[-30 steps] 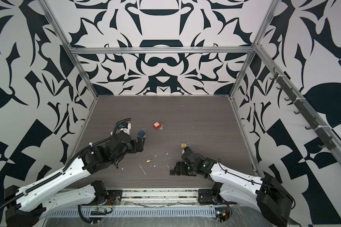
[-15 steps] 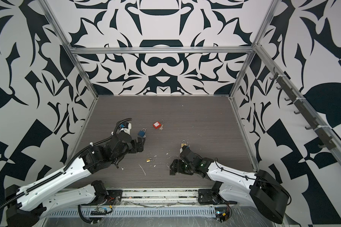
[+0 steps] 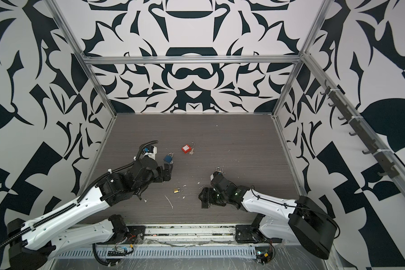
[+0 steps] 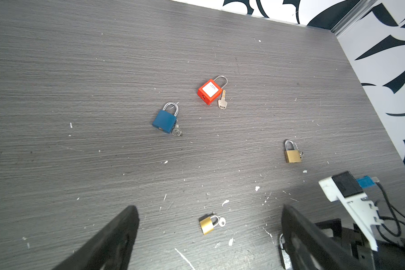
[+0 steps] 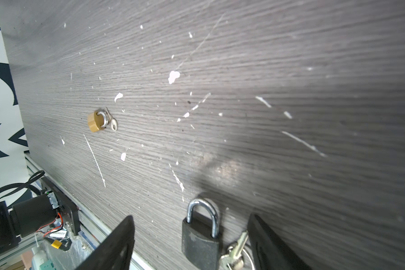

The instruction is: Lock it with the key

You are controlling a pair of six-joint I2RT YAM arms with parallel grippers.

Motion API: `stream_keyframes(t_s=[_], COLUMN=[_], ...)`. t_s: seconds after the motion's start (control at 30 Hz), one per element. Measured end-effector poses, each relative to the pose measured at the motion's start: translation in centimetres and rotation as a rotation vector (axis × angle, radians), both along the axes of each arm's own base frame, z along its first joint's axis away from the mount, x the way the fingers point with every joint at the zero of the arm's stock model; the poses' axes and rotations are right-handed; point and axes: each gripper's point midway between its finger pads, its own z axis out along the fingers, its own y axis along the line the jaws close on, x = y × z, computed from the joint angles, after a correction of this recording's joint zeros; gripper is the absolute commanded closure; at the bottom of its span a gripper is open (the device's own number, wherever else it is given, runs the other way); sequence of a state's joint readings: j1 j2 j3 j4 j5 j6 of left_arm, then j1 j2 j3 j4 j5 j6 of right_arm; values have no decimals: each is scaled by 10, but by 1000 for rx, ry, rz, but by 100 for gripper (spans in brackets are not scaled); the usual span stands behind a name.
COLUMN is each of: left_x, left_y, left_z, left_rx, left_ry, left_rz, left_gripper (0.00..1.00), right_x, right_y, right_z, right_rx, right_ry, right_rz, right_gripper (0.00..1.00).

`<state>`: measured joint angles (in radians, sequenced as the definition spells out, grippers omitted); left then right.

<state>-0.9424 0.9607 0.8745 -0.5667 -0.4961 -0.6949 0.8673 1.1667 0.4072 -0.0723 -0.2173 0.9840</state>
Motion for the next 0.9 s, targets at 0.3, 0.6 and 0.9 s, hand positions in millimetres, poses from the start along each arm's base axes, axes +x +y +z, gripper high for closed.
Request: stream_keyframes(t_s=[0.3,0.6,0.9], left_x=[0,0,1], left_y=[3,7,21], left_z=[0,1,9], left_rx=[11,20,55], left_ry=[-4,-8,-56], left_rz=[5,14,39], left_gripper=[3,3,3], right_x=[1,3,33], right_y=[5,15,-15], right_z=[1,2,51], right_rx=[18,41,-119], right_ry=[-1,-10,-194], right_rz=[6,19,-3], right_gripper=[21,20,9])
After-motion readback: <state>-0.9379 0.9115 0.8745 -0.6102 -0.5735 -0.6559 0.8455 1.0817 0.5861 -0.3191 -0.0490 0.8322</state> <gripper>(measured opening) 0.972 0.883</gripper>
